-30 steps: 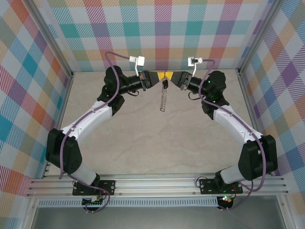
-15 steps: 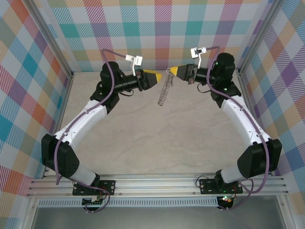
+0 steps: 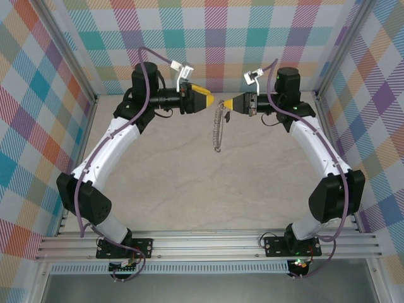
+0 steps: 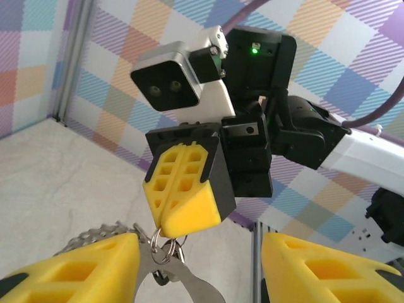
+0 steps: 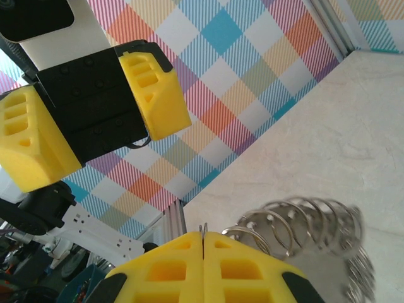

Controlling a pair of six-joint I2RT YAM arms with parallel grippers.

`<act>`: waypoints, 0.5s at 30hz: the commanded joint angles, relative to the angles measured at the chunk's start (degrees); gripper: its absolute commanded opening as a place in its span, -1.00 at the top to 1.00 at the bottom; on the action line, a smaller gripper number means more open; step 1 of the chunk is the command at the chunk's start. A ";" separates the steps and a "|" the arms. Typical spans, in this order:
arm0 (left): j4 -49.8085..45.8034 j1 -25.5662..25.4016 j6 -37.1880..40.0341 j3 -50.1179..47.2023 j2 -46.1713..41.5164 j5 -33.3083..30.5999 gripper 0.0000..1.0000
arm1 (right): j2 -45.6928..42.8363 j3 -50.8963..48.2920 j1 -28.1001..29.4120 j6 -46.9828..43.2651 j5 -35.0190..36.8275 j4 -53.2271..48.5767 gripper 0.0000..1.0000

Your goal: Put the keys on the keyring

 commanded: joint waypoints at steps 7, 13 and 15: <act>-10.12 0.33 5.54 5.51 4.77 6.17 0.11 | -0.33 -0.64 -0.09 0.48 -4.64 3.48 1.00; -10.68 -0.12 5.68 7.55 6.59 7.25 0.25 | -0.14 -1.34 -0.06 1.28 -5.01 4.71 1.00; -10.89 -0.23 5.69 7.97 7.01 7.23 0.26 | -0.14 -1.48 -0.06 1.38 -5.09 5.06 1.00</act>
